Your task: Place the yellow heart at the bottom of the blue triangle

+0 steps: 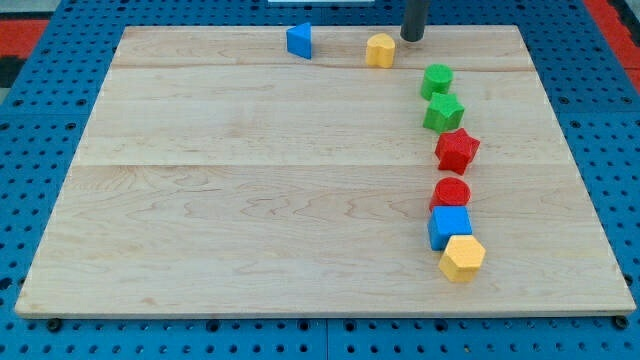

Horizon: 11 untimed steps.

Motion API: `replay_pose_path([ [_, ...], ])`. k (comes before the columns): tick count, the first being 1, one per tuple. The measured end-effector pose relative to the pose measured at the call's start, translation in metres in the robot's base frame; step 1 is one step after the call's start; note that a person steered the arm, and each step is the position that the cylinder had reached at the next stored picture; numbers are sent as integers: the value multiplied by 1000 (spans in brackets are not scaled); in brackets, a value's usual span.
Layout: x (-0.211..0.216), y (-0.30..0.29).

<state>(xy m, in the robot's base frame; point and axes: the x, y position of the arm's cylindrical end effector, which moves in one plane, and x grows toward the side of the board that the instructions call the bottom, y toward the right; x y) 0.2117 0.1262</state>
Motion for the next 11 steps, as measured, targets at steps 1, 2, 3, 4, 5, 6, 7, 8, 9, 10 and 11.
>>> replay_pose_path([
  [1,16,-11],
  [2,50,-43],
  [3,55,-72],
  [4,49,-83],
  [5,32,-86],
  [6,42,-103],
  [7,57,-109],
  [8,64,-121],
  [9,65,-132],
  [10,45,-94],
  [11,25,-51],
])
